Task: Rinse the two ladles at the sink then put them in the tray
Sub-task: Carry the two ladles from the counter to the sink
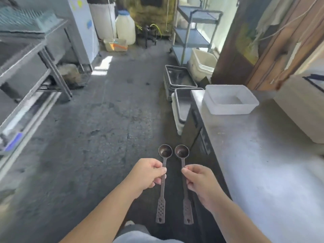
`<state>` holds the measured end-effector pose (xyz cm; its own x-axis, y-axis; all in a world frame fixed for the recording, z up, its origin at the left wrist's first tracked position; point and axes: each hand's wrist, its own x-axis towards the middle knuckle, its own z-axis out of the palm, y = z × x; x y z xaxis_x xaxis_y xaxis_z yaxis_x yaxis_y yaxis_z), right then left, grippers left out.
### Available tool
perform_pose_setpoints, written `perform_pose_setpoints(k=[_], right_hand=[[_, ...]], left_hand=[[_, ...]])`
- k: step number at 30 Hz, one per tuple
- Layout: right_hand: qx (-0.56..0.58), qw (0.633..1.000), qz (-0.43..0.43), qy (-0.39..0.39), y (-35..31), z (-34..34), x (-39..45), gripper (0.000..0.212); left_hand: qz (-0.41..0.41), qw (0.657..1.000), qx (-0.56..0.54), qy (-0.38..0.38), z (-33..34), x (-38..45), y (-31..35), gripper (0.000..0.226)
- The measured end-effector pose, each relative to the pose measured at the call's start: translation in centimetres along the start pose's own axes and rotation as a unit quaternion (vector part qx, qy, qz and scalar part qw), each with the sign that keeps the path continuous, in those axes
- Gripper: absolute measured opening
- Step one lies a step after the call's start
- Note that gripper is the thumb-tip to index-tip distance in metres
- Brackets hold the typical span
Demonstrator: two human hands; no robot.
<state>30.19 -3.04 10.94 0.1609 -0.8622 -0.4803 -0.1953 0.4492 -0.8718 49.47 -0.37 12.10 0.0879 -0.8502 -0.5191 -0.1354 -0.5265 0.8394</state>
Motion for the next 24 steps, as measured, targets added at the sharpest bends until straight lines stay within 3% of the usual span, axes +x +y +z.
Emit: perform_pose_setpoints(k=[4,9,12,19,24], right_hand=[[0.007,0.997,-0.006,-0.072,-4.1,8.4,5.2,0.033],[-0.007,0.990,-0.005,-0.142,-8.3,18.8,10.9,0.019],[-0.015,0.982,0.000,-0.188,-10.5,24.1,13.9,0.020],[-0.059,0.956,0.006,-0.288,-15.5,36.4,22.0,0.014],[-0.101,0.925,-0.015,-0.366,-20.4,45.4,29.3,0.024]], left_hand=[[-0.006,0.998,-0.029,0.055,-9.3,1.6,-0.1,0.009],[-0.019,0.990,-0.076,0.120,-19.9,3.2,0.0,0.011],[-0.029,0.980,-0.117,0.161,-25.2,4.0,-0.1,0.013],[-0.056,0.943,-0.196,0.262,-35.7,7.9,-0.4,0.018],[-0.061,0.908,-0.243,0.336,-43.1,12.5,0.8,0.020]])
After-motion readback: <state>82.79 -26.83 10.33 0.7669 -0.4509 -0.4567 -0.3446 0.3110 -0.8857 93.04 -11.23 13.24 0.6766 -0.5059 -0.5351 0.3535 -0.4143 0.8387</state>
